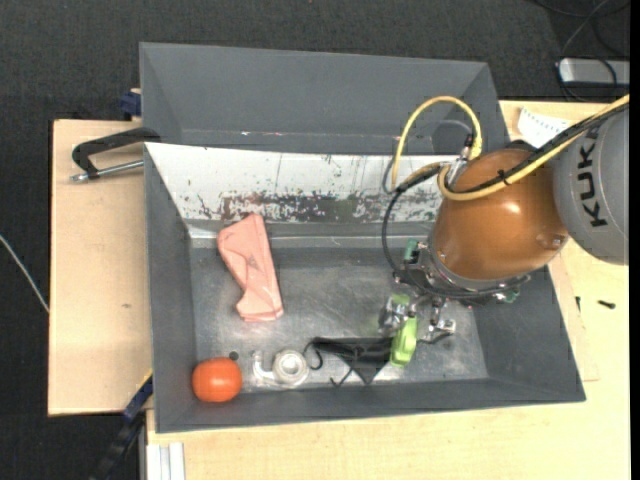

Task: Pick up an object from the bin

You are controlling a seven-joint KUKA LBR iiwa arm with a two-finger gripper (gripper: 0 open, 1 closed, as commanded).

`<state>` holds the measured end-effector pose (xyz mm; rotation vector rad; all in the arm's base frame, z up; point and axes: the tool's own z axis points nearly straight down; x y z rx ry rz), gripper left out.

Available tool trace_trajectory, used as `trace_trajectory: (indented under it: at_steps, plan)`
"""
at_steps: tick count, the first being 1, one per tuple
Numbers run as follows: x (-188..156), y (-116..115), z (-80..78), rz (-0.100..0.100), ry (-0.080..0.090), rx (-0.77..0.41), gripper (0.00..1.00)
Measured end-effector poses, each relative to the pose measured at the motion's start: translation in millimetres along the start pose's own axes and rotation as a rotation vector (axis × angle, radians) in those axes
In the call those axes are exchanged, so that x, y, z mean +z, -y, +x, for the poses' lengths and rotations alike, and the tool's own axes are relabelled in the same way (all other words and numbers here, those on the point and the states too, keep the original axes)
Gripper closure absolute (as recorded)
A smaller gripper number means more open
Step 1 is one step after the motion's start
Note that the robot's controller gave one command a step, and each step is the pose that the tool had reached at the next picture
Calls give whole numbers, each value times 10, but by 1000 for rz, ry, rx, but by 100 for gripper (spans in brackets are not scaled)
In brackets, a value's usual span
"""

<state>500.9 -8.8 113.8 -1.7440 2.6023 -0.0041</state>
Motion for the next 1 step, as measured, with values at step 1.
trace_trajectory:
  at_steps: [1]
  plan:
    - [-29,2,-5,0,0,1,100]
